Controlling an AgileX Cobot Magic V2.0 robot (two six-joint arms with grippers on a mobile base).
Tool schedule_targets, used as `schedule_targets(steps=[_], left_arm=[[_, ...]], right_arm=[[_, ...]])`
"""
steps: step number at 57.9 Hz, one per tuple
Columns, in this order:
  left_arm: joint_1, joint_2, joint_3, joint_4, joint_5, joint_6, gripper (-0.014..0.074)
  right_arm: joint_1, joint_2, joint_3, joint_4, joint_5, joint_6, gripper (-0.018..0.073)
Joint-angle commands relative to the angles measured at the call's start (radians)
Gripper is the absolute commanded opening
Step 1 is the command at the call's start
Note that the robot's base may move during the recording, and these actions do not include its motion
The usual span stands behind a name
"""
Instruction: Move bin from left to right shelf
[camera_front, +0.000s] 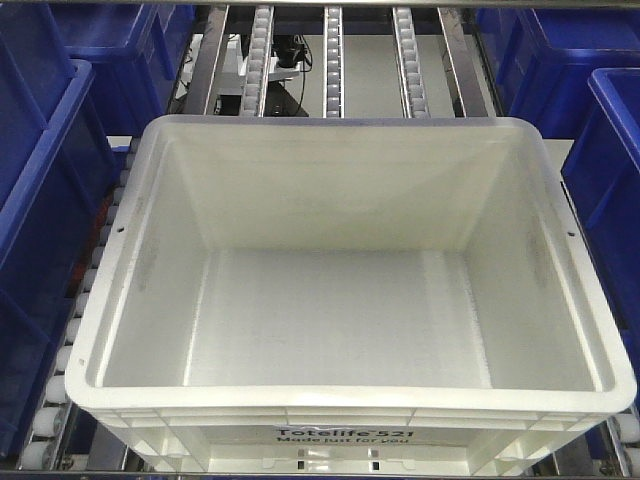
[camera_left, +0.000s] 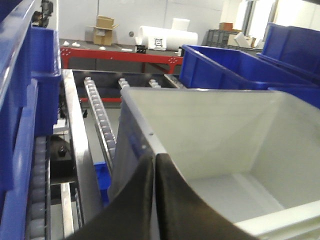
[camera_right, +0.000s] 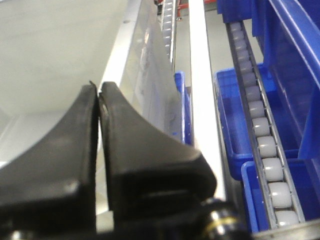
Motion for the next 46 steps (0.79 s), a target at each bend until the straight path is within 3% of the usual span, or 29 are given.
schedule_targets(steps=[1,13,24,46], left_arm=[[-0.005,-0.007,-0.047,-0.048,-0.042,0.02,-0.0006],[-0.005,-0.007,-0.089,-0.051,0.03,0.021,-0.0006],[-0.005,0.007,-0.148,-0.061,0.074,0.02,-0.0006],[-0.005,0.301,-0.324,-0.174,0.126,0.141,-0.0006]], right_arm=[[-0.001,-0.009,-0.067,0.014,-0.021,0.0,-0.0008],[-0.001,0.079,-0.178,0.014,0.111,-0.012,-0.0008],[-0.001,0.238,-0.31,0.034,0.228,-0.128,-0.0008],[-0.001,0.49,-0.428,0.238,0.262,-0.347,-0.0008]])
